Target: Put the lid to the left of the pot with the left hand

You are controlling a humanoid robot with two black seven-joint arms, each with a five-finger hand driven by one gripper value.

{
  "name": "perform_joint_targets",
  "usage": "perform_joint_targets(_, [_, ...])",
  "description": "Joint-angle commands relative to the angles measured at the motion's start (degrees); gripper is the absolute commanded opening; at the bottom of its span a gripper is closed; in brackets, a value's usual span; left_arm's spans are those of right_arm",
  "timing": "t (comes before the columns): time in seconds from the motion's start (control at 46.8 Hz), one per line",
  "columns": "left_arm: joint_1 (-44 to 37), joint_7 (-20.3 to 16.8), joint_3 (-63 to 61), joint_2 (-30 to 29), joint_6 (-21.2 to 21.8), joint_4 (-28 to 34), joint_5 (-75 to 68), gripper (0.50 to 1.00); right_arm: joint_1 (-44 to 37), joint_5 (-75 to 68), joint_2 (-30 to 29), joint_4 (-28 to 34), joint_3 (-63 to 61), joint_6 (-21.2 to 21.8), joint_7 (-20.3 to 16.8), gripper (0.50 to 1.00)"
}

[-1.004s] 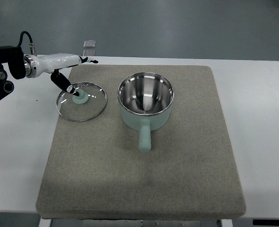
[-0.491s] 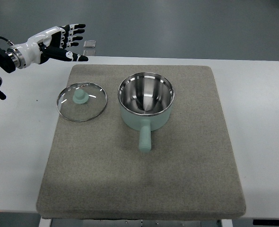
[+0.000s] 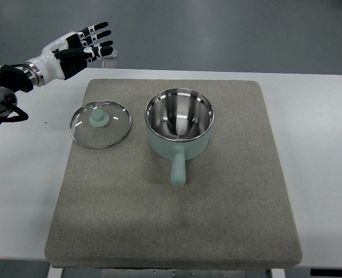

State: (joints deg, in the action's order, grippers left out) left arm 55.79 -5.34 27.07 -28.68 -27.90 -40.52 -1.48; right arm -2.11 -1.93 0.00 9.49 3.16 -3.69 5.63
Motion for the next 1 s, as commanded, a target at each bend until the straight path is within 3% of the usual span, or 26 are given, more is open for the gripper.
perform_joint_targets(0.0, [0.0,3.4,1.6,0.7,-2.1,2.1,4.4,0.996,0.0,0.0,0.0,0.0,0.0,0.0,0.0,0.921])
perform_joint_targets(0.256, [-0.1,11.8,6.7,0.8,-4.8,5.2,14.1,0.996,0.0,0.0,0.0,0.0,0.0,0.0,0.0,0.923])
perform_joint_targets(0.534, [-0.2,13.8,8.4,0.9,-4.7,5.4,15.8,0.996,0.0,0.0,0.0,0.0,0.0,0.0,0.0,0.921])
perform_joint_targets(0.983, [-1.0,13.8,8.2,1.2,-5.0,5.3,15.7,0.996,0.4,-0.3,0.0,0.9,-0.1,0.4,0.0,0.921])
